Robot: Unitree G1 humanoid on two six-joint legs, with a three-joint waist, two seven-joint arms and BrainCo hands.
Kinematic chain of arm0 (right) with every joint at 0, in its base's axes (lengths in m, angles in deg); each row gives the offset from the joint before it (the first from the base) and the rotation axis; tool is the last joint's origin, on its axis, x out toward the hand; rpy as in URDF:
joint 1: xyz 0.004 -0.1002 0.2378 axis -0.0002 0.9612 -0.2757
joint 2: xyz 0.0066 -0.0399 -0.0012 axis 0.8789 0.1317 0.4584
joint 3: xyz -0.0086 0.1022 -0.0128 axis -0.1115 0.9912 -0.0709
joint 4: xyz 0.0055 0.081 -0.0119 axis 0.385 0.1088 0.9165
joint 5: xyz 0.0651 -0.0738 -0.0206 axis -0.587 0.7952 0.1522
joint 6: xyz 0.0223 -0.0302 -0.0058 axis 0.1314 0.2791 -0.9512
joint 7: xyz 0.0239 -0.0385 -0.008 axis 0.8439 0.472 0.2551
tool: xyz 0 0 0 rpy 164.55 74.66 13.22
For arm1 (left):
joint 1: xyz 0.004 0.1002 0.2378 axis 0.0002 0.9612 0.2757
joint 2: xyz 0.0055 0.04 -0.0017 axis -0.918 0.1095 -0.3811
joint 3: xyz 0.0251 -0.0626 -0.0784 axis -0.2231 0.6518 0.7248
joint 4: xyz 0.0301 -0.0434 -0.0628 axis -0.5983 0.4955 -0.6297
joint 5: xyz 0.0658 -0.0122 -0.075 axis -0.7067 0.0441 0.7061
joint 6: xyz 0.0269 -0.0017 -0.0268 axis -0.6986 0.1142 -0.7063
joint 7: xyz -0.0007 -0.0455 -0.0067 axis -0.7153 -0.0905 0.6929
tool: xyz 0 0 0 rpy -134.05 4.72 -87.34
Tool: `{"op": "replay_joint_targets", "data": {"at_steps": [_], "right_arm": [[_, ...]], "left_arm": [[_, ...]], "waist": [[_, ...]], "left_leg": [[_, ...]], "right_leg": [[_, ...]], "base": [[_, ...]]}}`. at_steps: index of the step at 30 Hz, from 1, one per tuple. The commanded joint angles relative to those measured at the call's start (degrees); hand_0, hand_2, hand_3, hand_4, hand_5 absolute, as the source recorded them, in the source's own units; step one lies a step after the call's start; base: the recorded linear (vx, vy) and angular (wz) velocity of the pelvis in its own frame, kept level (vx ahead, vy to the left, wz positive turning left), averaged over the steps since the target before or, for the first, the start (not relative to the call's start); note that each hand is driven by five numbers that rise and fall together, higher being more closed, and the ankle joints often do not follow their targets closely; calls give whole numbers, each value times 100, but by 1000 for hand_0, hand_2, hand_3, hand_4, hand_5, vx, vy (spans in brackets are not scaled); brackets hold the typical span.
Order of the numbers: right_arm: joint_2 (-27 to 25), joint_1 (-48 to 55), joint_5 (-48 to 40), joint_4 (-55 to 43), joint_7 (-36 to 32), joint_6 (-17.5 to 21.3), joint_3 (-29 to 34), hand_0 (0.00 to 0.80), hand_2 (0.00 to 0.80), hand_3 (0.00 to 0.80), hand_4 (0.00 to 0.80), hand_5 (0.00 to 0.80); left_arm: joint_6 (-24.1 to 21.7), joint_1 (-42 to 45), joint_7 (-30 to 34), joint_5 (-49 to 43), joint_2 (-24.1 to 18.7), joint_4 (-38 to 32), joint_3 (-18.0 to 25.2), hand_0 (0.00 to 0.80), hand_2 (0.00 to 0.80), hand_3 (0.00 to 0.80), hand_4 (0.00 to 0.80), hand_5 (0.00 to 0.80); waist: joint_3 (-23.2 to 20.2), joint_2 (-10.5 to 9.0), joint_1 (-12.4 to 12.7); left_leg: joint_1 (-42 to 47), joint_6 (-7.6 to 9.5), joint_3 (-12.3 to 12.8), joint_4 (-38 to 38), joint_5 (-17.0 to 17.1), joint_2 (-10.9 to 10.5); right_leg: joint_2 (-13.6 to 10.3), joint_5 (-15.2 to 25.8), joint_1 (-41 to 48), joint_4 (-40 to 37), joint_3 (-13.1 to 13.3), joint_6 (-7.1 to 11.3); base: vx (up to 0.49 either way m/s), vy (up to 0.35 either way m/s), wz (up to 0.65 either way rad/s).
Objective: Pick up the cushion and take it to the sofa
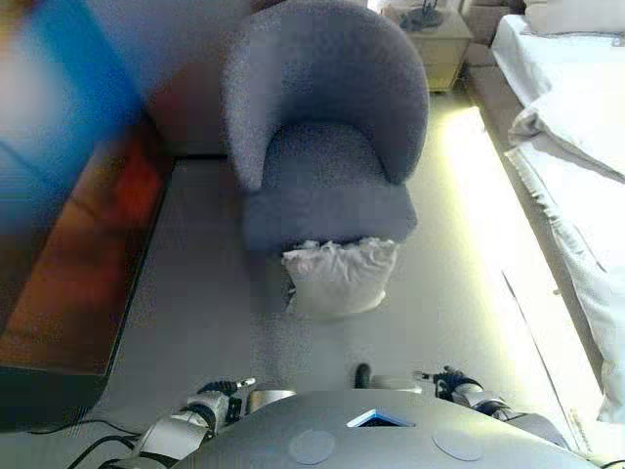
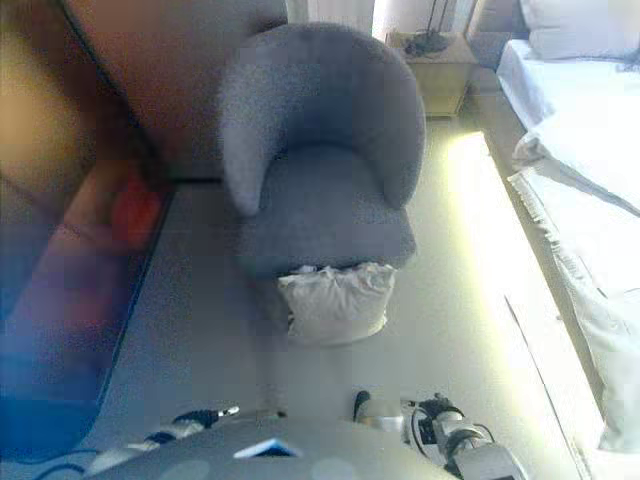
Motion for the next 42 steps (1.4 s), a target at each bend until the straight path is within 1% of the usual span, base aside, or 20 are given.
{"op": "replay_joint_targets", "data": {"at_steps": [1,4,14,18,22,24,26,27,30,31,32,33,34,36,38,40,42], "right_arm": [[136,-374,-63,324,93,54,-44,0,0,0,0,0],[137,-368,-73,316,86,53,-62,0,0,0,0,0],[142,-351,15,355,36,83,-58,0,0,0,0,0],[155,-347,34,332,30,47,-86,0,0,0,0,0],[171,-392,-10,339,18,19,-131,0,0,0,0,0],[163,-439,-41,337,8,-1,-133,0,0,0,0,0],[143,-506,-103,338,6,-15,-135,0,0,0,0,0],[127,-535,-119,334,6,-8,-135,0,0,0,0,0],[72,-604,-117,259,-8,-69,-160,0,0,0,0,0],[54,-614,-137,234,-23,-116,-153,0,0,0,0,0],[43,-610,-127,221,-32,-155,-134,0,0,0,0,0],[35,-602,-113,217,-43,-178,-121,0,0,0,0,0],[30,-590,-92,241,-63,-184,-120,0,0,0,0,0],[13,-574,-5,284,-87,-164,-90,0,0,0,0,0],[-4,-559,53,326,-99,-114,-79,0,0,0,0,0],[-12,-545,28,346,-64,-92,-102,0,0,0,0,0],[-20,-554,-7,352,-42,-137,-115,0,0,0,0,0]], "left_arm": [[-16,-197,-73,-91,-27,304,87,0,0,0,0,0],[29,-178,110,-183,-23,337,89,0,0,0,0,0],[108,-167,170,-254,-49,311,47,0,0,0,0,0],[172,-192,149,-175,-62,302,51,0,0,0,0,0],[128,-219,129,-145,-58,319,84,0,0,0,0,0],[88,-247,99,-126,-53,322,131,0,0,0,0,0],[6,-276,65,-140,-49,317,178,0,0,0,0,0],[-42,-288,67,-121,-46,316,193,0,0,0,0,0],[-183,-281,76,36,-27,287,226,0,0,0,0,0],[-191,-268,75,75,-25,259,249,0,0,0,0,0],[-166,-256,85,77,-29,230,266,0,0,0,0,0],[-143,-247,93,73,-33,208,273,0,0,0,0,0],[-144,-237,119,83,-40,222,283,0,0,0,0,0],[-156,-195,137,84,-26,237,323,0,0,0,0,0],[-168,-157,129,147,-11,260,328,0,0,0,0,0],[-181,-101,131,247,2,284,306,0,0,0,0,0],[-200,-54,145,345,9,303,313,0,0,0,0,0]], "waist": [[71,-300,-131],[79,-304,-130],[87,-325,-103],[89,-333,-112],[140,-361,-97],[199,-404,-76],[315,-520,-55],[384,-573,-46],[555,-684,-26],[605,-698,-15],[627,-703,5],[650,-687,38],[670,-635,115],[713,-495,248],[714,-339,404],[718,-272,569],[688,-274,689]], "left_leg": [[-232,314,251,-105,255,-236],[-235,310,248,-105,256,-231],[-191,342,214,-105,225,-243],[-188,336,192,-105,236,-219],[-185,306,135,-14,256,-159],[-275,272,93,304,224,-108],[-516,271,102,1055,61,-74],[-676,284,125,1445,52,-48],[-1199,345,116,2591,267,102],[-1356,387,99,2859,316,114],[-1472,397,95,2938,378,128],[-1587,382,81,2921,453,134],[-1721,357,48,2641,559,52],[-1897,252,70,2021,836,0],[-2106,79,134,1188,1280,81],[-2257,-69,107,477,1755,137],[-2381,-125,45,141,1863,164]], "right_leg": [[-209,-147,179,48,110,294],[-206,-151,180,45,118,295],[-178,-190,227,58,118,277],[-123,-229,238,86,137,248],[-60,-270,234,165,188,185],[-50,-279,188,271,217,130],[-107,-267,99,440,207,51],[-121,-274,70,509,200,-3],[-103,-307,16,690,280,-176],[-77,-318,28,735,348,-218],[-46,-327,69,738,413,-232],[-3,-360,131,732,481,-232],[69,-442,244,722,587,-198],[217,-634,515,667,736,-169],[323,-836,893,518,826,-136],[302,-1022,1289,416,956,-105],[222,-1181,1541,376,1057,-70]], "base": [[0,0,0],[0,0,0],[27,-14,0],[43,-55,0],[38,-97,1],[7,-126,1],[-8,-148,0],[-3,-146,-1],[30,-133,-5],[107,-109,-20],[139,-68,-26],[215,-12,-19],[266,32,-19],[349,75,-43],[412,112,-36],[438,122,13],[405,130,29]]}}
